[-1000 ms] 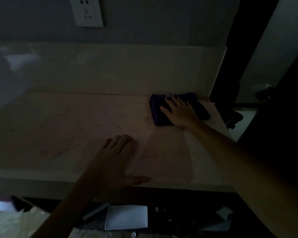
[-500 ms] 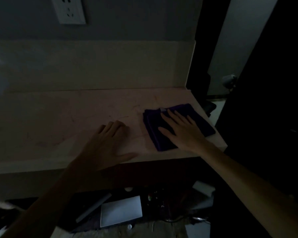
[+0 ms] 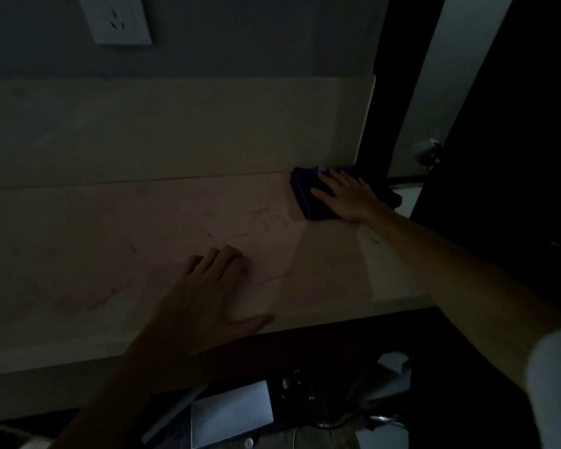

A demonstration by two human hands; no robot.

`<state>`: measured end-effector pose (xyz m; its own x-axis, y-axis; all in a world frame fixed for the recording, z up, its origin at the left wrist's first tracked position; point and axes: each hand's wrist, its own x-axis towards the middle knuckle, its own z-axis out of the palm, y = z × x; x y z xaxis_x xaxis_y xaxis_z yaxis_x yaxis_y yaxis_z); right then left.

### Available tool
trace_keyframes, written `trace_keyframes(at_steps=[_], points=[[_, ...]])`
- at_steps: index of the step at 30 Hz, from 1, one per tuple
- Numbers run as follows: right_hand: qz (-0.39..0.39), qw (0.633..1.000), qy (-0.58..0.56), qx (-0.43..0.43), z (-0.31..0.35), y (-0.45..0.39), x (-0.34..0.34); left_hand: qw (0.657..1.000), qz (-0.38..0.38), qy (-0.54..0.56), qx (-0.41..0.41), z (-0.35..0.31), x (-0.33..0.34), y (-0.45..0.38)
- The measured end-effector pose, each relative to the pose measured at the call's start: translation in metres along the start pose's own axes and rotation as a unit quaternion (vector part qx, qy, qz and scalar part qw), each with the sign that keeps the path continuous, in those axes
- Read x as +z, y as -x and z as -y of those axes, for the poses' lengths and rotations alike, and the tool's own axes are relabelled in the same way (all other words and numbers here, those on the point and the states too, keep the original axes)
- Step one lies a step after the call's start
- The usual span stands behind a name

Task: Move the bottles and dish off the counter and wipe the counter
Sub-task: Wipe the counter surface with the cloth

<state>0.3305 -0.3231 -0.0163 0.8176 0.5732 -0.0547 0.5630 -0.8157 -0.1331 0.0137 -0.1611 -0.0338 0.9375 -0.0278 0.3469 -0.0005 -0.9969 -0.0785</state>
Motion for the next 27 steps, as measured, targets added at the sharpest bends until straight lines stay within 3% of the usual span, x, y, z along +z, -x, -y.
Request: trace_keyframes(at_steps=[4, 7, 18, 22, 27], points=[[-0.014, 0.999, -0.007, 0.030, 0.013, -0.024, 0.002, 1.000, 0.024, 0.002, -0.015, 0.002, 0.001, -0.002], [-0.016, 1.000, -0.008, 0.022, 0.018, 0.000, 0.006, 1.000, -0.004, 0.001, -0.008, -0.001, 0.000, 0.001], [-0.008, 0.997, 0.004, -0.071, 0.067, 0.210, 0.028, 0.999, -0.009, -0.038, 0.038, 0.021, -0.014, 0.034], [0.004, 0.997, 0.010, -0.072, 0.079, 0.196, 0.025, 0.998, -0.022, -0.048, 0.034, 0.037, -0.016, 0.040], [0.031, 0.996, 0.018, -0.083, 0.093, 0.097, 0.019, 0.999, -0.017, -0.040, 0.002, 0.040, -0.015, 0.038]])
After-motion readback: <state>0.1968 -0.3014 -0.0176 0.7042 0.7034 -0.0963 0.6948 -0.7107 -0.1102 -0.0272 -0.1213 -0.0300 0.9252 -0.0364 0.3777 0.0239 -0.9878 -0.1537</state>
